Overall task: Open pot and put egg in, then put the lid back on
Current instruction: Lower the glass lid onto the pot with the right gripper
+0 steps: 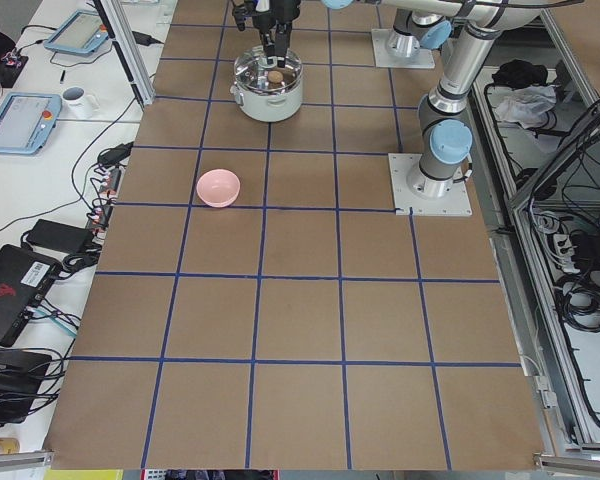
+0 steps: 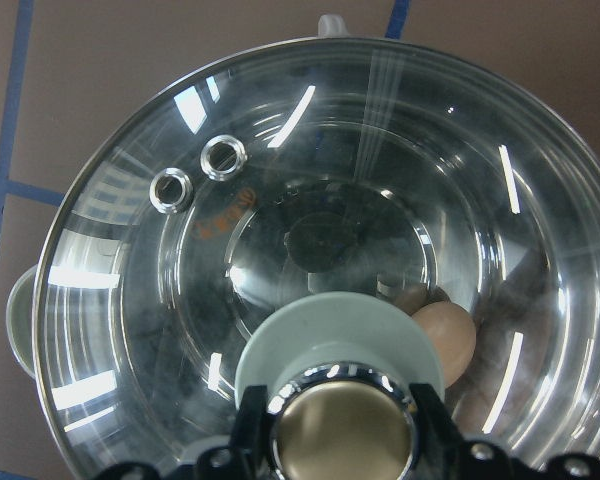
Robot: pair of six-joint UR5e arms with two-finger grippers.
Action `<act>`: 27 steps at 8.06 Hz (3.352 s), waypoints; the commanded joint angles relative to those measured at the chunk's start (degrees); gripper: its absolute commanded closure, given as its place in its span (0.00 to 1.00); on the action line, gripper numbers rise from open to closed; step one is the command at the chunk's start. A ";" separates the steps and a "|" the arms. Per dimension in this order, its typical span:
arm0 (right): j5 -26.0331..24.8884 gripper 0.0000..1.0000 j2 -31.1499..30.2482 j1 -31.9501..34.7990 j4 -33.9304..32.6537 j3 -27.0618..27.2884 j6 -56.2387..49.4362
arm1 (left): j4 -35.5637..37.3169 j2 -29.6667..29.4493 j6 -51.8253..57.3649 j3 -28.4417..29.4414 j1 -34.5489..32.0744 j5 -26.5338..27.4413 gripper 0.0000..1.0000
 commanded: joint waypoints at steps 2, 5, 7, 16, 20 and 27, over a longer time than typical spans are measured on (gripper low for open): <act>0.30 0.89 -0.05 0.00 0.05 1.14 -0.01 | -0.09 0.00 -0.06 0.00 -0.01 0.22 0.00; 0.47 0.89 0.13 0.00 -0.13 1.14 -0.01 | -0.17 0.00 -0.06 -0.09 -0.19 0.22 0.00; 0.56 0.89 0.13 0.00 -0.48 1.23 0.08 | -0.17 0.00 -0.06 -0.09 -0.19 0.22 0.00; 1.35 0.85 0.22 0.00 -0.74 1.58 0.26 | -0.26 0.00 -0.15 -0.18 -0.27 0.40 0.00; 1.09 0.83 0.22 0.00 -0.92 2.20 -0.01 | -0.35 0.00 -0.15 -0.18 -0.27 0.40 0.00; 1.18 0.00 -0.66 -0.26 -3.29 2.11 0.26 | -0.26 0.00 -0.15 -0.27 -0.45 0.23 0.00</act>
